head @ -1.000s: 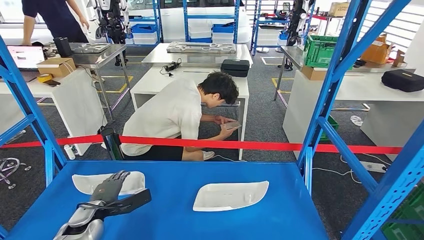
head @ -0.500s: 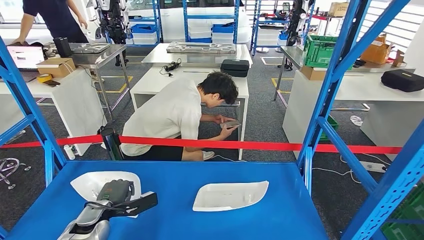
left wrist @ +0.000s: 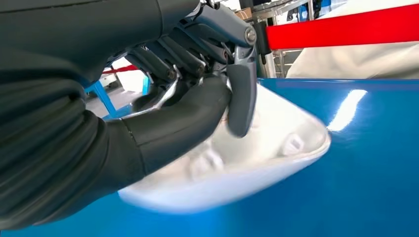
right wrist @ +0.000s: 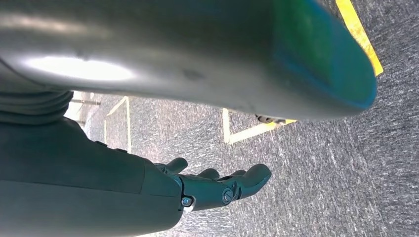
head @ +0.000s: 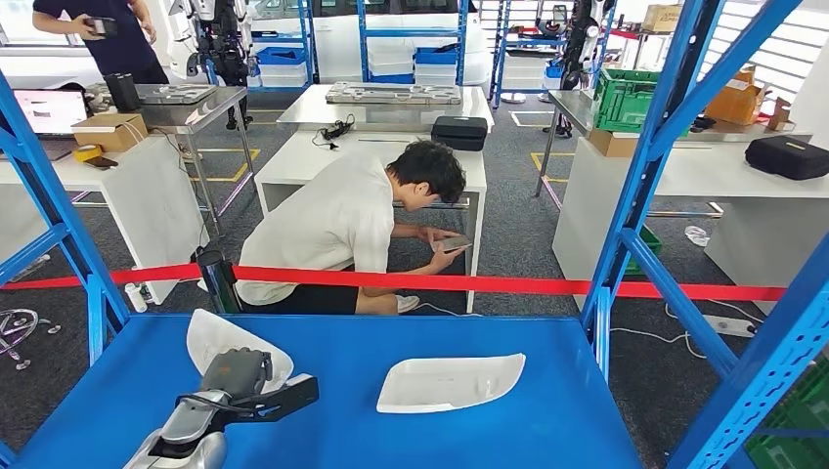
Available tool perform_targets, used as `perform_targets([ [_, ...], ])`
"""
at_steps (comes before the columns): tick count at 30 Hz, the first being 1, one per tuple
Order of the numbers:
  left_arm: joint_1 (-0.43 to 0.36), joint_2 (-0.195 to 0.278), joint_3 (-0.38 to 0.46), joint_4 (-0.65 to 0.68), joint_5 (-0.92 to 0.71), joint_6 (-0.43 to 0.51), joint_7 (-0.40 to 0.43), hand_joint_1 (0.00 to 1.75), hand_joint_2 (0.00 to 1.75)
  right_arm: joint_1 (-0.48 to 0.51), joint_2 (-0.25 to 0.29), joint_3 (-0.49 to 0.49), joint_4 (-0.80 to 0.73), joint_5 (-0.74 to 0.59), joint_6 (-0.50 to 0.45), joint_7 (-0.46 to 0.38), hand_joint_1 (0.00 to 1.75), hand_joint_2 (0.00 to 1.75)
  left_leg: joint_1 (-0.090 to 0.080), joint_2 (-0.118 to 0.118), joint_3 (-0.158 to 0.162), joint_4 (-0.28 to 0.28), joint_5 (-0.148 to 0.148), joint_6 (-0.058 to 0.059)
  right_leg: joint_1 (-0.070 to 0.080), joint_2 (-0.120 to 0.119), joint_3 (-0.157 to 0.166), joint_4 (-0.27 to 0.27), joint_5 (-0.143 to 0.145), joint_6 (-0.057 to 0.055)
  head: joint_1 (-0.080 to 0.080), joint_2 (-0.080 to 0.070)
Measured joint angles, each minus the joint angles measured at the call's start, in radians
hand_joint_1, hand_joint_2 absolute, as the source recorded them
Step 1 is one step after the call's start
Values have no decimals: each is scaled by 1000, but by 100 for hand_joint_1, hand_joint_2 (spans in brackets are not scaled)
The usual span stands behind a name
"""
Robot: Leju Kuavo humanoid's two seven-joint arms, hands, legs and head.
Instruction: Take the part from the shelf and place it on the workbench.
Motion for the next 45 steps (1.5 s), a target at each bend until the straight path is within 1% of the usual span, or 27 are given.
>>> perform_targets([
  [5,0,-6,-1,1,16,34,-2,0,175,0,0,-2,0,0,0,0,0,0,0,0,0,0,0,0,0,0,0,0,0,0,0,0],
  [14,1,-16,-1,0,48,88,-30,0,175,0,0,-9,0,0,0,0,0,0,0,0,0,0,0,0,0,0,0,0,0,0,0,0],
  [18,1,-19,-1,-1,58,99,-38,0,0,0,0,-11,0,0,0,0,0,0,0,0,0,0,0,0,0,0,0,0,0,0,0,0],
  [24,3,-20,-1,-2,57,111,-20,0,0,0,0,-16,0,5,0,0,0,0,0,0,0,0,0,0,0,0,1,0,0,0,0,0],
  [28,3,-19,-1,-2,43,118,13,0,175,0,0,-18,0,8,1,0,0,0,0,0,0,0,0,0,0,0,1,0,0,0,0,0],
  [31,3,-15,-1,0,32,94,36,0,175,0,0,-21,0,11,1,0,0,0,0,0,0,0,0,0,0,0,1,0,0,0,0,0],
  [35,3,-8,-1,6,10,31,63,0,175,0,0,-24,0,18,2,0,0,0,0,0,0,0,0,0,0,0,1,0,0,0,0,0],
  [41,3,0,-2,17,-13,-43,83,0,175,0,0,-26,0,26,3,0,0,0,0,0,0,0,0,0,0,0,1,0,0,0,0,0],
  [45,3,5,-6,24,-20,-73,91,0,175,0,0,-26,0,29,3,0,0,0,0,0,0,0,0,0,0,0,1,0,0,0,0,0],
])
